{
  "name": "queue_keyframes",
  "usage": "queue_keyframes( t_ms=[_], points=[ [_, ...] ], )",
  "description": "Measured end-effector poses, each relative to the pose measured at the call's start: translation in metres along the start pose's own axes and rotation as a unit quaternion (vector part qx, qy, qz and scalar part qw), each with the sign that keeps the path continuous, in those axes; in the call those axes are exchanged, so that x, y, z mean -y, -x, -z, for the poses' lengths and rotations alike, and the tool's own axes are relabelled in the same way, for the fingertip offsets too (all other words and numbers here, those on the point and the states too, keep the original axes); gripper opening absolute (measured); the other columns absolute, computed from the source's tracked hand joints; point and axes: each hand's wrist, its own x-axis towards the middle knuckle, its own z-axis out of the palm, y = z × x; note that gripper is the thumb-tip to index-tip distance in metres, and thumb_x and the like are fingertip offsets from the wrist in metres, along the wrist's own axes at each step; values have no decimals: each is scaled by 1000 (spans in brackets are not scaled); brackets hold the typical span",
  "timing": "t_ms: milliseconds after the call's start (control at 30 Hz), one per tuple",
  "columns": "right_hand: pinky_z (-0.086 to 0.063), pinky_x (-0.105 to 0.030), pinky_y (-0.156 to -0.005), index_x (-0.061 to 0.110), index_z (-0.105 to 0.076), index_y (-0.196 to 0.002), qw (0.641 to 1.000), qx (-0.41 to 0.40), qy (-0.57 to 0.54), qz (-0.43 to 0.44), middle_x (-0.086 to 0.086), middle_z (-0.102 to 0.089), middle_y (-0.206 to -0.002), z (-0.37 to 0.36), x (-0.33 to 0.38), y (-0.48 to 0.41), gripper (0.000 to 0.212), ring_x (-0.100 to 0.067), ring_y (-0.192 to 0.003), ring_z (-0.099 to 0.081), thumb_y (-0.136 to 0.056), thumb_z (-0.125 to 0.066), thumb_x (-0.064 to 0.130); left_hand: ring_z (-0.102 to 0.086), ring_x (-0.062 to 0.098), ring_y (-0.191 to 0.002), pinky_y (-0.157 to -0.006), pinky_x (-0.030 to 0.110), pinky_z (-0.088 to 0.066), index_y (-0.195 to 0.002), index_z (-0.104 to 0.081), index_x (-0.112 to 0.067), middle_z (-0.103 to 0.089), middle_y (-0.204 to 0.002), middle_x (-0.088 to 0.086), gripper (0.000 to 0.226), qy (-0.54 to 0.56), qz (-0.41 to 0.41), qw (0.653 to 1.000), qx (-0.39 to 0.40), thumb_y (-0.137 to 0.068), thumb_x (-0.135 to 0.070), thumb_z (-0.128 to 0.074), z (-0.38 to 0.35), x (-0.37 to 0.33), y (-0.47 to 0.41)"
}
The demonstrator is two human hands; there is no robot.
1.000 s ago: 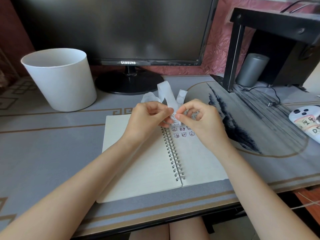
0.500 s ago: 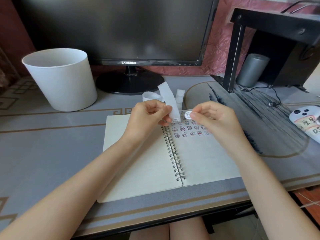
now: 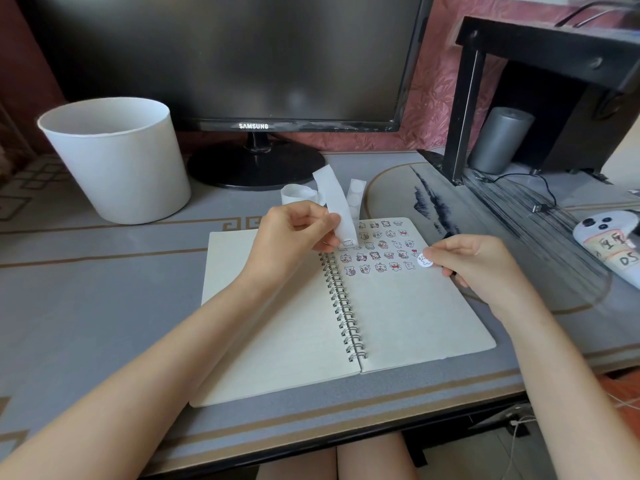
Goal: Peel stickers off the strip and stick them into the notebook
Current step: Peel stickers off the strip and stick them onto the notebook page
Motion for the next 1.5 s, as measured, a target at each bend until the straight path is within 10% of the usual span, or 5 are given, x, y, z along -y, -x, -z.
queue_keyframes(
  t_ms=[1500],
  points=[
    [-40,-20,-57,14,-68,-76,990,-47,107,74,0,-63,-68,-10,-8,0,6,-8,-60,-54,-78,-74,13,-66,10,-61,-64,20,-55,-83,-65,3,-68,-70,10,16,-4,-1,1000,-2,-91,-11,-62,1,1,-2]
  ],
)
